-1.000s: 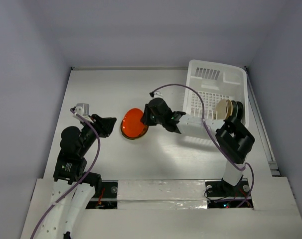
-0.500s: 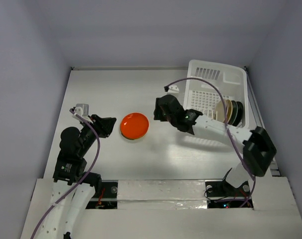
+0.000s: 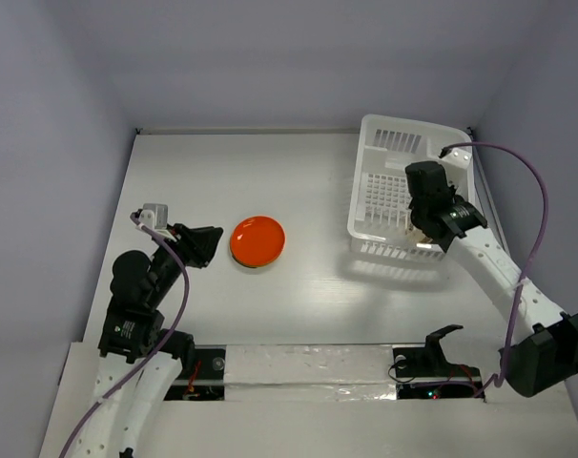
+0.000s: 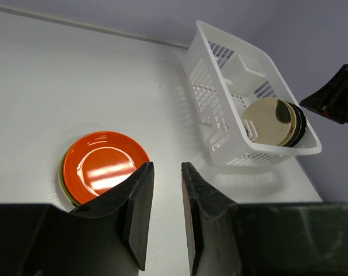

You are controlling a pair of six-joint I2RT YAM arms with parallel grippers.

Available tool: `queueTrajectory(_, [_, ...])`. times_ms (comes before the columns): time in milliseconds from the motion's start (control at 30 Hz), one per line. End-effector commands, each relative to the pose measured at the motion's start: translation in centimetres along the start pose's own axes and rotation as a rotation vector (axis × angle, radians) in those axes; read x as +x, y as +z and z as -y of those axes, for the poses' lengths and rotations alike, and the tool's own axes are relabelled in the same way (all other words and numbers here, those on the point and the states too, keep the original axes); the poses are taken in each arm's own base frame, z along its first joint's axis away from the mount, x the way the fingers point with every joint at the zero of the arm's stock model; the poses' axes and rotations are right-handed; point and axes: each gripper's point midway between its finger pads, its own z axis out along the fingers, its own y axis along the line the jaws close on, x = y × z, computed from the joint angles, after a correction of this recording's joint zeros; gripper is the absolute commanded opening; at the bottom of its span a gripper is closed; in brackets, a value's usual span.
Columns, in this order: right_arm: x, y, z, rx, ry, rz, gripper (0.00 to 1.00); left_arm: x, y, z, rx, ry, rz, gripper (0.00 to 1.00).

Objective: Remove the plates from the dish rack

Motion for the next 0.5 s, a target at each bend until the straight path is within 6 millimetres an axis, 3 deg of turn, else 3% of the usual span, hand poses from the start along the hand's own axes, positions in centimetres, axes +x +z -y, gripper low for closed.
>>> queueTrajectory(0, [0.9, 1.2, 2.7, 0.073, -0.082, -0.054, 0.36, -0.7, -0.3, 1.1, 0.042, 0.011, 0.033, 0.23])
queueTrajectory(267, [2.3, 4.8, 3.4, 0.116, -0.108, -0.142, 0.35, -0.8, -0.7, 1.8, 0.064, 0.015, 0.039, 0.24])
queueTrajectory(467, [3.3, 6.1, 2.0, 0.085, -0.113, -0.170, 0.33, -0.5, -0.8, 2.1, 0.079, 0.017, 0.031, 0.24])
